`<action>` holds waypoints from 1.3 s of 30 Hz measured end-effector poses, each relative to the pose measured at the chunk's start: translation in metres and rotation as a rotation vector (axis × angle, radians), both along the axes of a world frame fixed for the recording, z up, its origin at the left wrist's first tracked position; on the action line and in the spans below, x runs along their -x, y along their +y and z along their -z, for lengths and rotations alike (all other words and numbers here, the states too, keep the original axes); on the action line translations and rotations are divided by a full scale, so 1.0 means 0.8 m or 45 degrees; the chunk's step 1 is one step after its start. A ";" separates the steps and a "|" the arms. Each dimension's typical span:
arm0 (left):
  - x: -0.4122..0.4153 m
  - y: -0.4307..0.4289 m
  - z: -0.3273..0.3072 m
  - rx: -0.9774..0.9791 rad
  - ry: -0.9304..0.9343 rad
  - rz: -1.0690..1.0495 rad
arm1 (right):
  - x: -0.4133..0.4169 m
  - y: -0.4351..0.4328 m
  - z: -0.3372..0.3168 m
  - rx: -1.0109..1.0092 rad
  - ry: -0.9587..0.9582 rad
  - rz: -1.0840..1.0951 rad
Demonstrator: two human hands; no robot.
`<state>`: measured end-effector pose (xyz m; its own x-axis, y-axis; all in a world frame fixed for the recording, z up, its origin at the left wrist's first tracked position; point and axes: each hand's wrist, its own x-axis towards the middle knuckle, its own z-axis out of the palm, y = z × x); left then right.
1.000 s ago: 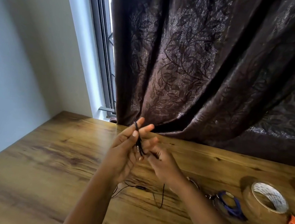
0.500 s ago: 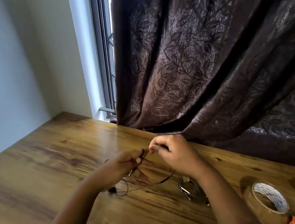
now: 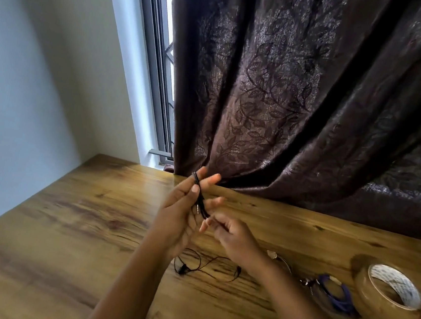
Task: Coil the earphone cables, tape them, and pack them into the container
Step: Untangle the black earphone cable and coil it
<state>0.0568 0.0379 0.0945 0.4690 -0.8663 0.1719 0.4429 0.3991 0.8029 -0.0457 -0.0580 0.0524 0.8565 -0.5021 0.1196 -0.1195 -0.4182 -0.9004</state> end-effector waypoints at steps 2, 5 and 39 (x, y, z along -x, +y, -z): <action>-0.008 -0.006 0.006 -0.050 -0.174 -0.148 | 0.002 0.010 0.002 0.051 0.053 -0.066; -0.019 -0.011 0.018 -0.175 -0.475 -0.324 | 0.006 0.012 -0.002 0.172 0.139 -0.119; -0.015 -0.002 0.007 0.048 0.080 -0.154 | -0.011 0.015 -0.027 0.043 0.006 -0.136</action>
<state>0.0685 0.0360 0.0891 0.5804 -0.7964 0.1701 0.4389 0.4819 0.7584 -0.0371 -0.0459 0.0739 0.9054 -0.4039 0.1307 -0.0771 -0.4591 -0.8851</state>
